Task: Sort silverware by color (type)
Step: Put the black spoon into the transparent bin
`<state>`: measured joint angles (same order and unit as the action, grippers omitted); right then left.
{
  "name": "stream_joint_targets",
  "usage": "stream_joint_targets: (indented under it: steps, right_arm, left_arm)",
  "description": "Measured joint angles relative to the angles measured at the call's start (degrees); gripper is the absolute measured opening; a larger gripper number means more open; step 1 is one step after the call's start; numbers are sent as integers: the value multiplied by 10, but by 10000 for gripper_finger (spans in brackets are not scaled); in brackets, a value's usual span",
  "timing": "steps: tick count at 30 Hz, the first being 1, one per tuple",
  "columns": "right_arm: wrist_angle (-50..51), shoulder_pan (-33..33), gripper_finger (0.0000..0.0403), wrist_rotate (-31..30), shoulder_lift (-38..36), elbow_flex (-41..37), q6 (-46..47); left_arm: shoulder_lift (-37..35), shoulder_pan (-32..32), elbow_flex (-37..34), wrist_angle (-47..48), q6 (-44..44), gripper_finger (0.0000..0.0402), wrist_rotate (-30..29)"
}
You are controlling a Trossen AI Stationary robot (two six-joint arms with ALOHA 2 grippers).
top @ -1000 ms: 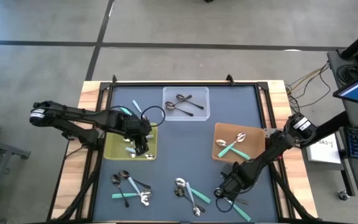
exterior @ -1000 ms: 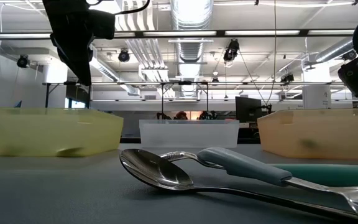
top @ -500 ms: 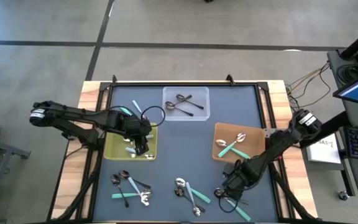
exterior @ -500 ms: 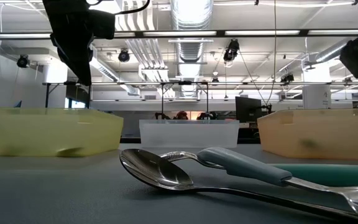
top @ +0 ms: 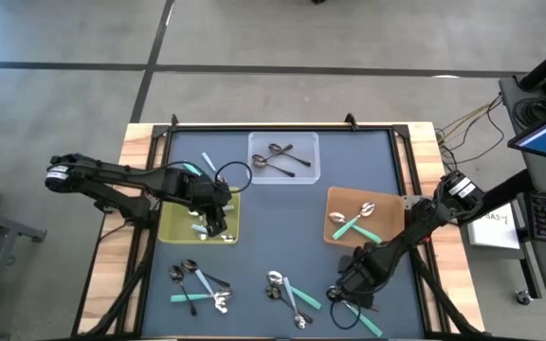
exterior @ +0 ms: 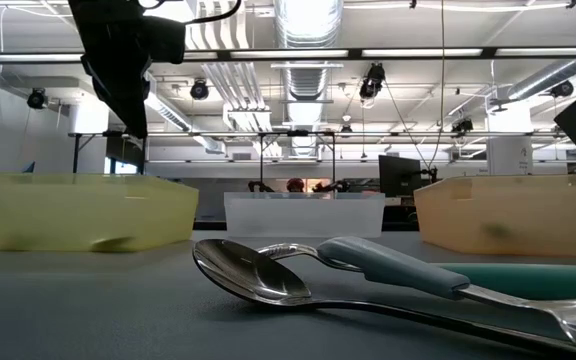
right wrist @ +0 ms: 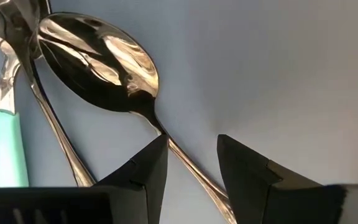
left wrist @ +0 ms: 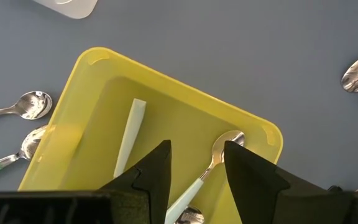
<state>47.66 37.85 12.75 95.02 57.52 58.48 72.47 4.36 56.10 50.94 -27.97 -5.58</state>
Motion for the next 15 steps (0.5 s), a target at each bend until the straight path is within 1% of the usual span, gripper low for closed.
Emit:
stream_joint_targets:
  steps: [7,10,15]
  right_arm:
    - [-6,0,132,2,6,-2,-11]
    - [-9,-1,132,16,6,-2,-13]
    - [-13,2,132,18,7,-1,-24]
  left_arm:
    - [0,0,0,-13,0,130,0]
    - [0,0,0,-14,0,130,0]
    - [0,0,0,-15,0,130,0]
